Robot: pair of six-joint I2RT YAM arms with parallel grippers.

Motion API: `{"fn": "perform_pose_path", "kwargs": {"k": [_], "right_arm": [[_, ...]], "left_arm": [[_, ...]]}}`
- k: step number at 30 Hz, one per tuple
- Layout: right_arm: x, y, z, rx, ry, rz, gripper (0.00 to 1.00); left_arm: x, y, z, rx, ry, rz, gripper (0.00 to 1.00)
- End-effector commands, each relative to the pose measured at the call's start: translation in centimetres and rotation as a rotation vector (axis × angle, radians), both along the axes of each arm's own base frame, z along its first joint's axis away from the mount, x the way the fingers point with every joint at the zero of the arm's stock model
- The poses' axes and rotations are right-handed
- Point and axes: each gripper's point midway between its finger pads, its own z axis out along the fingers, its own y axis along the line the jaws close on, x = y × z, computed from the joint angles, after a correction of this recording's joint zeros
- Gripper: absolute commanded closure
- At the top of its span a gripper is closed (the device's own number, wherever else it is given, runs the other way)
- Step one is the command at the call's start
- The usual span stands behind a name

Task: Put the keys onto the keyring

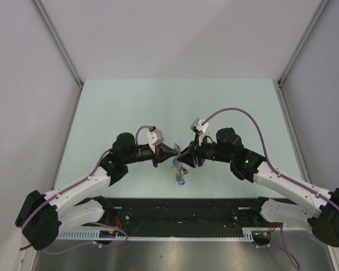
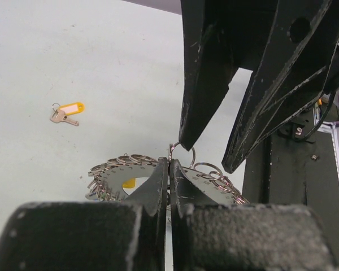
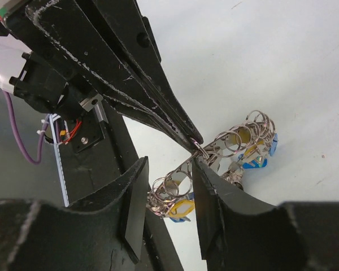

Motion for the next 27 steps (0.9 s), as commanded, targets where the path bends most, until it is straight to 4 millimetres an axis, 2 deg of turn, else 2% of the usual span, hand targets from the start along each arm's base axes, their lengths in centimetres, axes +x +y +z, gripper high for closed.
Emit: {"fn": "perform_pose_path", "kwargs": {"k": [1, 6, 10, 15, 27], "right_arm": [[0.3, 0.5, 0.5, 0.023, -0.016, -0.008, 0.61], [-0.5, 0.5, 0.4, 0.014, -0.019, 0.032, 0.63], [0.6, -0.7, -1.0, -0.046, 0.014, -0.066, 0.62], [1.8, -1.7, 0.3, 0.001, 0.011, -0.154, 0.6], [1.8, 0.0, 0.4, 0.061, 0.038, -0.09, 0.64]], "left_arm": [[0.2, -0.1, 3.4, -0.1, -0.076, 0.02, 0.99], [0.7, 0.3, 3.8, -0.136, -0.074, 0.075, 1.0], [0.4, 0.4, 4.2, -0.171, -0.081, 0.073, 0.99], [0.2, 0.5, 3.8, -0.167, -0.076, 0.067, 1.0], [-0.1, 0.5, 4.2, -0.185, -0.083, 0.057, 1.0]]}}
